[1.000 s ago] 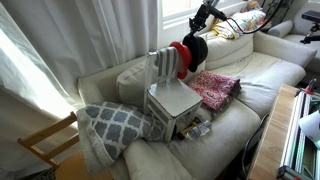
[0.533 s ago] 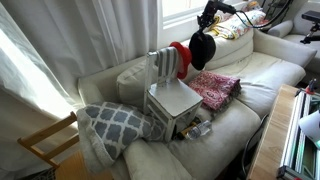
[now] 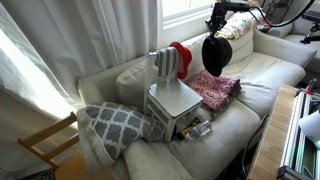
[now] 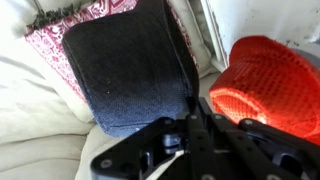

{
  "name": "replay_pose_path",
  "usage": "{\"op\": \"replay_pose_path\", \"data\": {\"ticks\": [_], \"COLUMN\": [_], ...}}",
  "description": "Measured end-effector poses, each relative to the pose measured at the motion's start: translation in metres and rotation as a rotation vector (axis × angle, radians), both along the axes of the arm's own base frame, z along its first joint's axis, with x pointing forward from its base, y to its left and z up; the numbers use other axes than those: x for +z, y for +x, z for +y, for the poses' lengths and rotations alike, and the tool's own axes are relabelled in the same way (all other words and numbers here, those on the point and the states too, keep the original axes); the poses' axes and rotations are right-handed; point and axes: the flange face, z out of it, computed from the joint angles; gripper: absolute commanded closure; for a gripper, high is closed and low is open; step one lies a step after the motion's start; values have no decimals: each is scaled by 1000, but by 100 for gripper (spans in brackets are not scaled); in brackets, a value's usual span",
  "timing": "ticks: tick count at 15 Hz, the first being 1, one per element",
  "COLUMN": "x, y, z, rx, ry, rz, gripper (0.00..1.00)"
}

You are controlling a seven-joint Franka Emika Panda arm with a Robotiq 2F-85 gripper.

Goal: Take the black hat off of the orange hat and place it on the chair

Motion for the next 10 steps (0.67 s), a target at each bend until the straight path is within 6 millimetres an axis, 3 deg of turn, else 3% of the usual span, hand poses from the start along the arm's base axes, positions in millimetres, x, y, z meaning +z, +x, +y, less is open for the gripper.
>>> {"op": "replay_pose_path", "data": {"ticks": [6,10], "x": [-12,-10], "y": [-48,-65], "z": [115,185], "rx": [-5,-61], "ry": [11,-30], "rz": [94,39], "gripper": [99,99]}}
